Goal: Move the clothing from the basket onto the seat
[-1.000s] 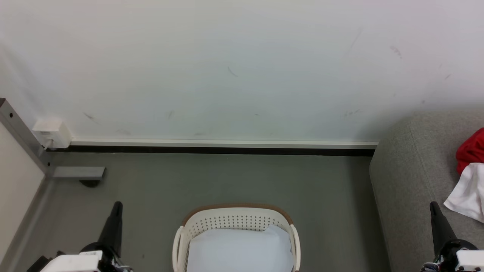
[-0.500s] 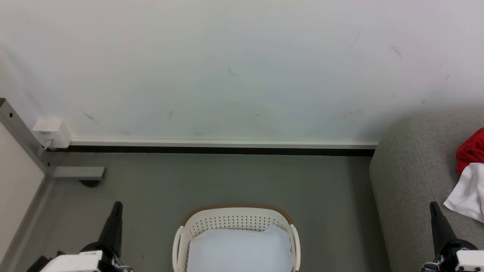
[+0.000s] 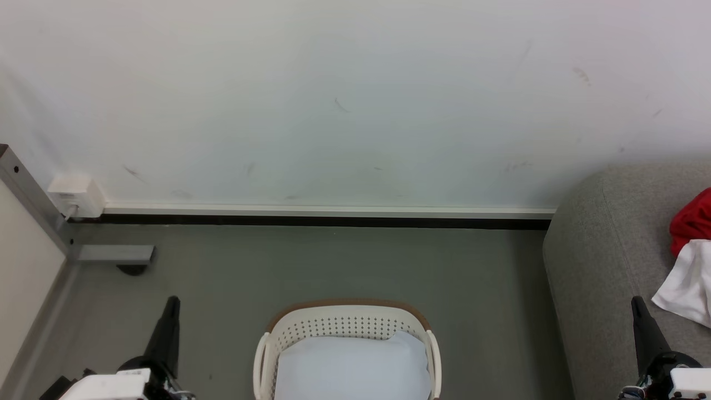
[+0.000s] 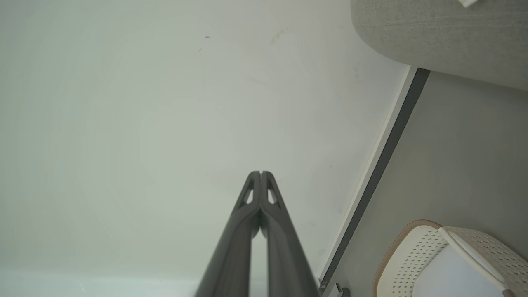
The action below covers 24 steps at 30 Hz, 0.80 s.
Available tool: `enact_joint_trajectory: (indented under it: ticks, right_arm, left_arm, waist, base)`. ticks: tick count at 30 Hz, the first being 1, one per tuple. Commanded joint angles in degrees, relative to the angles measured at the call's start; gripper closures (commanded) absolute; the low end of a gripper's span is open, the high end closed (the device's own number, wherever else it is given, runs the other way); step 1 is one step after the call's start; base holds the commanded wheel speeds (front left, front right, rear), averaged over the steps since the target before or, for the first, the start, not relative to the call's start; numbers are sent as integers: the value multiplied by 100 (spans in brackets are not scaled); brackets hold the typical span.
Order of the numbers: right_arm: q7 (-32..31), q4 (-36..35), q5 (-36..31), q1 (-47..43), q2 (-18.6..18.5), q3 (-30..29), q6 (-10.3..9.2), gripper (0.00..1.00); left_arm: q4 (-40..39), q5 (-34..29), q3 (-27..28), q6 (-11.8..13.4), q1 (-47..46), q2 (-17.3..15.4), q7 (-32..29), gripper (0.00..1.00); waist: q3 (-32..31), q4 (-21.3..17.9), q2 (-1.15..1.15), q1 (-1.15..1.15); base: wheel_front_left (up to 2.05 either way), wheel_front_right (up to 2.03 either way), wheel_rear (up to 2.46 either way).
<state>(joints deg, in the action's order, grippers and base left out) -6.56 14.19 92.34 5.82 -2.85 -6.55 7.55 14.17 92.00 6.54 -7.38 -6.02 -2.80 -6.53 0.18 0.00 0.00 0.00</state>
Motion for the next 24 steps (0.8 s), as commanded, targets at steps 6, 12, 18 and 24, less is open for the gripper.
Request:
enact_joint_trajectory:
  ticks: [6,12,18,24]
  right_arm:
    - [-19,-34,9,70,4,-23,-12,100]
    - [-19,-34,10,70,4,-22,-12,100]
    - [-18,-34,11,70,4,-21,-12,100]
    - [-18,-34,10,70,4,-21,-12,100]
  left_arm:
    - [-23,76,10,-28,-41,-14,-24,100]
    - [-24,76,10,-28,-40,-14,-24,100]
    - [-24,76,10,-28,-40,-14,-22,100]
    - [-24,76,10,-28,-40,-14,-23,100]
  waist:
    - [0,0,0,0]
    - [0,0,0,0]
    - [0,0,0,0]
    - [0,0,0,0]
  base:
    - [0,0,0]
    - [0,0,0]
    - [0,0,0]
    - [0,0,0]
